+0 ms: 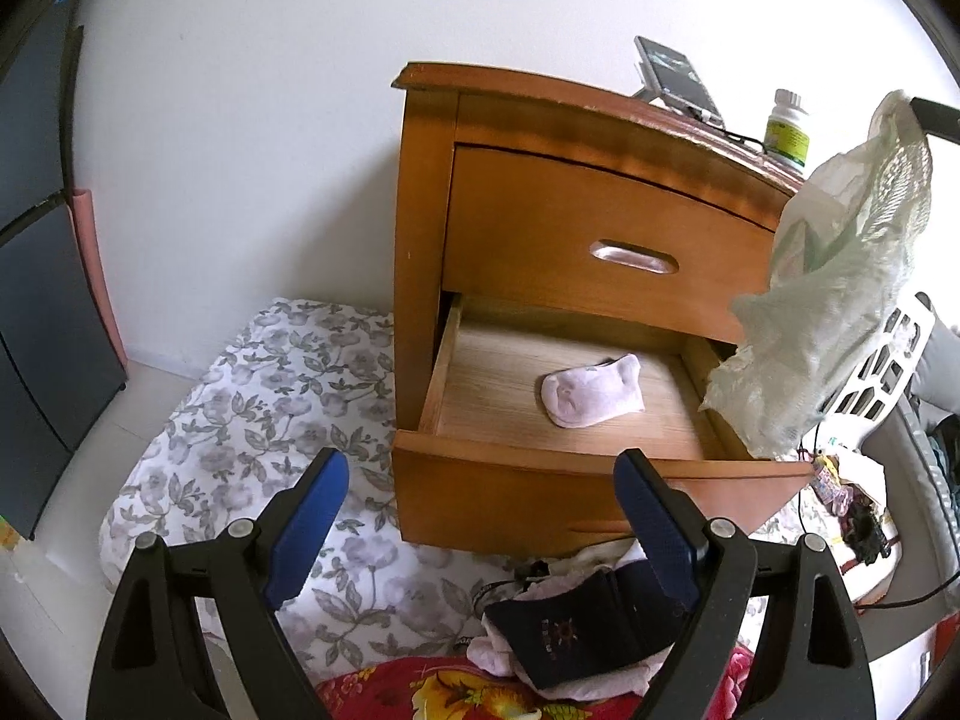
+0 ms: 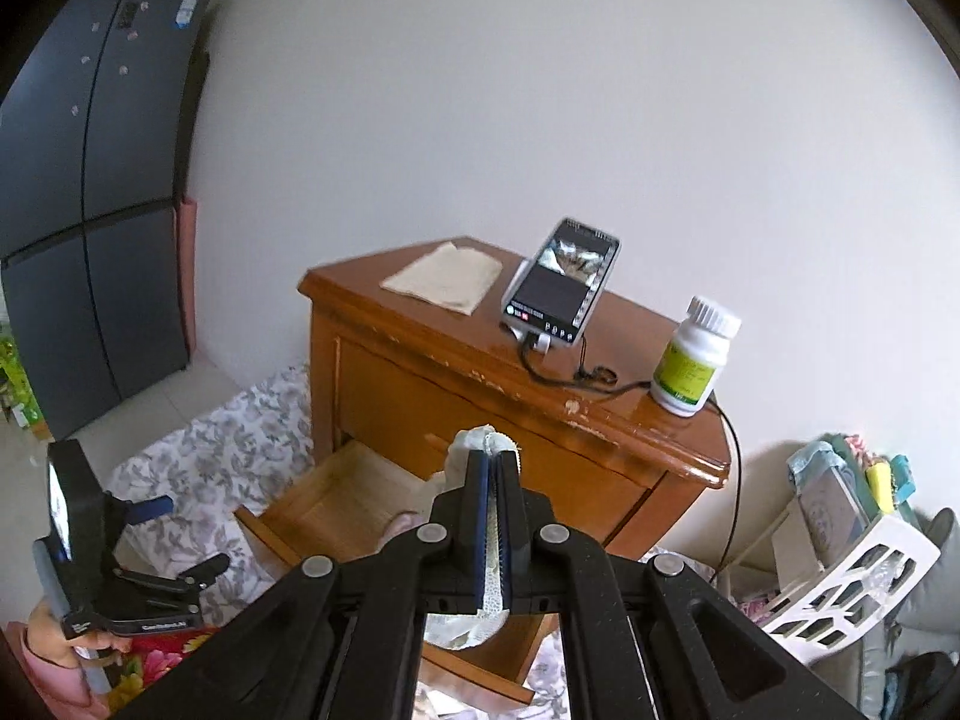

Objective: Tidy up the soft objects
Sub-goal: 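Carry the green lace cloth down toward the cloth pile on the bedding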

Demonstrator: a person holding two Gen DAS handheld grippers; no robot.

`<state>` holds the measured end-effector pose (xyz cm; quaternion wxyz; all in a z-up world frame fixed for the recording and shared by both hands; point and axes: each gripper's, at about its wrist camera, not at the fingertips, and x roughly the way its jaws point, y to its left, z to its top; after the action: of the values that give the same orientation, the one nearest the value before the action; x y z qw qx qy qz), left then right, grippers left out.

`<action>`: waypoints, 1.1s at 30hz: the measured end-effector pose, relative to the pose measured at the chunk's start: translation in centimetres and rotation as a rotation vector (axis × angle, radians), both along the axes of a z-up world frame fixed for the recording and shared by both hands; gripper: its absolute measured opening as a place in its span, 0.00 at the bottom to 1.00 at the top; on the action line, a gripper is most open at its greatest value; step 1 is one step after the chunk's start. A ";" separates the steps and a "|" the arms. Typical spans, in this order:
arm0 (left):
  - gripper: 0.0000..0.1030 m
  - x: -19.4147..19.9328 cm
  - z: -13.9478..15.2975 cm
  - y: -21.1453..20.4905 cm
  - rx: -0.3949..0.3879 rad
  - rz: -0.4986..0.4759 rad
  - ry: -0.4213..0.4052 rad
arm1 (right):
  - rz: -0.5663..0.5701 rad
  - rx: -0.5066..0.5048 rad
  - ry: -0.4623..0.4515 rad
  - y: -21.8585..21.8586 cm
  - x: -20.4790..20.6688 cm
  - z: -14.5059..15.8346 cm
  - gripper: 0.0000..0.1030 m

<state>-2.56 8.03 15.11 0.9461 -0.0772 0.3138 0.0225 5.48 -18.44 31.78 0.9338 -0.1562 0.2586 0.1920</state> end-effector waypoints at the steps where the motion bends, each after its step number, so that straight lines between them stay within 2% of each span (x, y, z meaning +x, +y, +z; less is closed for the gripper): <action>1: 0.88 -0.2 0.2 -0.1 0.002 -0.001 -0.003 | 0.003 0.002 -0.007 -0.1 -0.5 0.3 0.03; 9: 0.88 -2.2 1.5 -0.8 0.020 -0.007 -0.029 | 0.035 0.013 -0.041 -0.7 -4.4 1.9 0.03; 17: 0.88 -3.8 2.4 -1.3 0.036 -0.015 -0.047 | 0.067 0.013 -0.030 -0.5 -6.9 1.1 0.03; 26: 0.88 -4.3 2.2 -1.3 0.042 -0.018 -0.045 | 0.115 -0.001 0.097 1.2 -6.9 -4.5 0.03; 33: 0.88 -3.8 1.4 -1.4 0.048 -0.022 -0.024 | 0.142 -0.019 0.257 3.3 -4.9 -12.1 0.03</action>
<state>-6.33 6.66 16.52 0.9516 -0.0513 0.3024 0.0188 0.58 -15.15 19.68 0.8757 -0.1570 0.3659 0.2733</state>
